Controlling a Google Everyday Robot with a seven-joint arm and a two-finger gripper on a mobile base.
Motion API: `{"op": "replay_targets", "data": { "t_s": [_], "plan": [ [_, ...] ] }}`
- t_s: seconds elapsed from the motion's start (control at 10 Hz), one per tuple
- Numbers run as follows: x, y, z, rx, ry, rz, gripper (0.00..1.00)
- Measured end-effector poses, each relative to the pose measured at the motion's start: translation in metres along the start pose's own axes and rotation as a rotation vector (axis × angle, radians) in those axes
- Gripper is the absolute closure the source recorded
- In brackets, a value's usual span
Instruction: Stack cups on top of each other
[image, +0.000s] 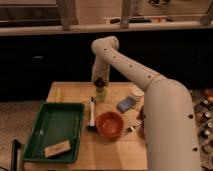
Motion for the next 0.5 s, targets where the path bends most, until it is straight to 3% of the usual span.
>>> {"op": "replay_targets", "data": {
  "t_s": [0.5],
  "plan": [
    [0.0057,0.0067,0.0141,0.0,-0.024,0.017,0.99]
  ]
}}
